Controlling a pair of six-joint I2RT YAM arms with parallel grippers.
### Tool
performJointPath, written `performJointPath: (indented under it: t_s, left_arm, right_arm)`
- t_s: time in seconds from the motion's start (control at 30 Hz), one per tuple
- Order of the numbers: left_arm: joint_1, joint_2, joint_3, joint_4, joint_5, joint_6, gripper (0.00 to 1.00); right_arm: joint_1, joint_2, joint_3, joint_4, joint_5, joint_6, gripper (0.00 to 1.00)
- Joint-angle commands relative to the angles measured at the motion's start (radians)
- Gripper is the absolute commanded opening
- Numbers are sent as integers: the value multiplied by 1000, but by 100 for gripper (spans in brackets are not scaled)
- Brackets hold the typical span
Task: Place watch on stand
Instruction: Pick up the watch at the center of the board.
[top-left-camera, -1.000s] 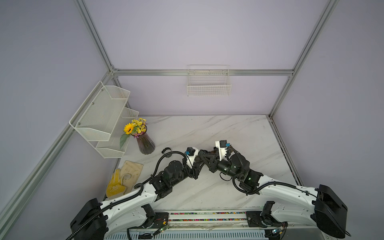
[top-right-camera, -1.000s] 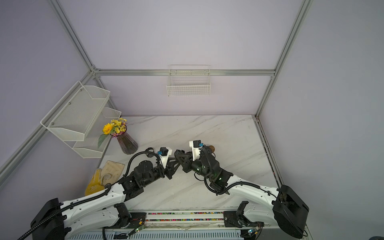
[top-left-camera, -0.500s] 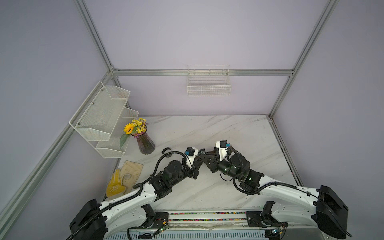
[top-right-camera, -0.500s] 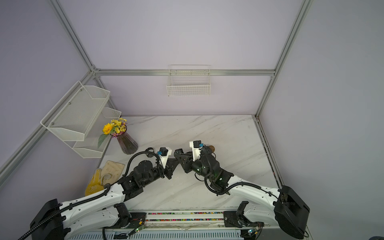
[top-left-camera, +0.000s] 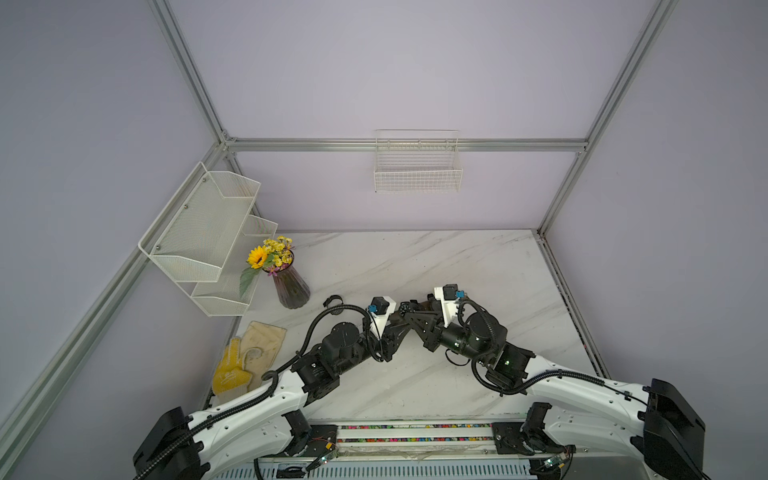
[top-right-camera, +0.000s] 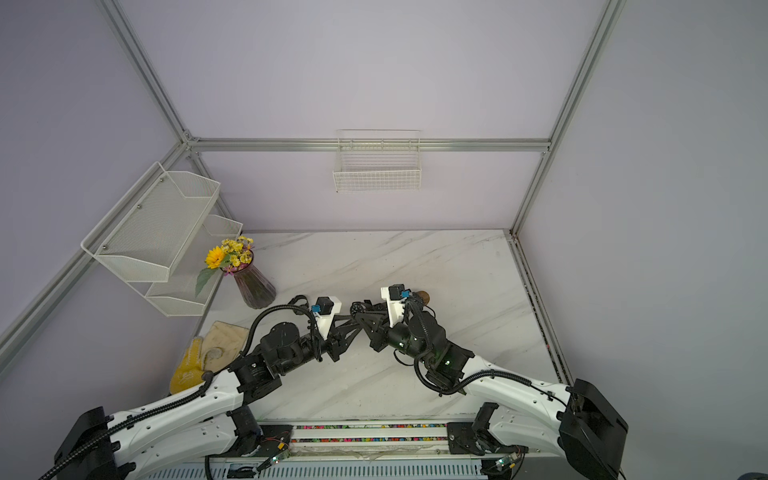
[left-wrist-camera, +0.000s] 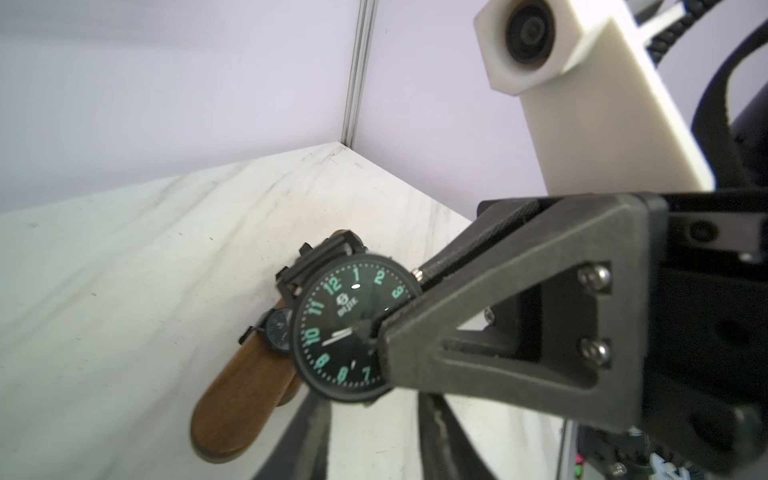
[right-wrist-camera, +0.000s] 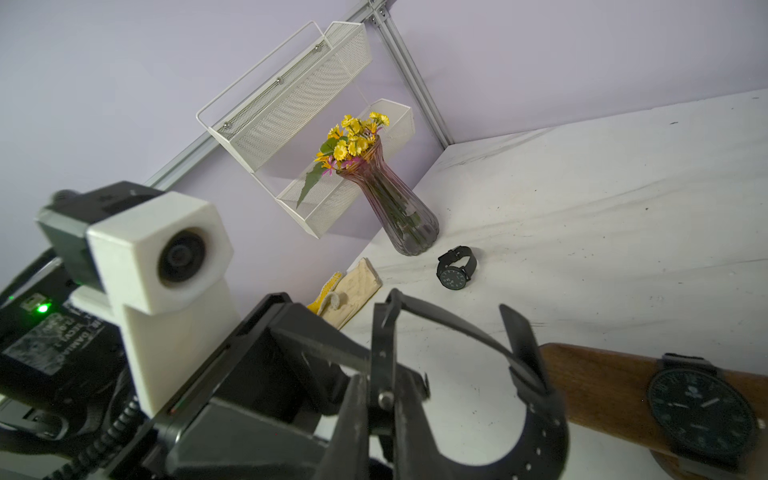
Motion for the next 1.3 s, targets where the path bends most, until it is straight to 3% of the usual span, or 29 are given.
performJointPath:
  t_s: [0.0, 0.1, 0.17, 0.37, 0.53, 0.67, 0.9, 1.13, 1.27]
  left_arm:
    - [-1, -106, 7, -56, -69, -41, 55]
    - [7, -178, -17, -65, -93, -93, 70]
    - [17, -169, 30, -111, -67, -142, 74]
    - [20, -72, 150, -178, 27, -252, 77]
    - [19, -55, 138, -142, 55, -265, 77]
    - [43, -56, 150, -192, 37, -270, 74]
    - [62, 30, 235, -268, 161, -269, 57]
    - [69, 23, 230, -237, 160, -305, 61]
    - [74, 48, 268, -292, 196, -288, 50]
  right_arm:
    - [2, -61, -20, -30, 34, -75, 0]
    - [2, -76, -30, -32, 43, -166, 0]
    - [6, -73, -36, -12, 32, -214, 0]
    - [56, -55, -75, 104, 70, -334, 0]
    - [61, -11, -56, 123, 81, -331, 0]
    - [61, 20, -40, 110, 48, -345, 0]
    - [61, 1, -79, 160, 25, -389, 0]
    - [75, 29, -89, 188, 26, -437, 0]
    - [93, 33, -88, 185, 61, -478, 0]
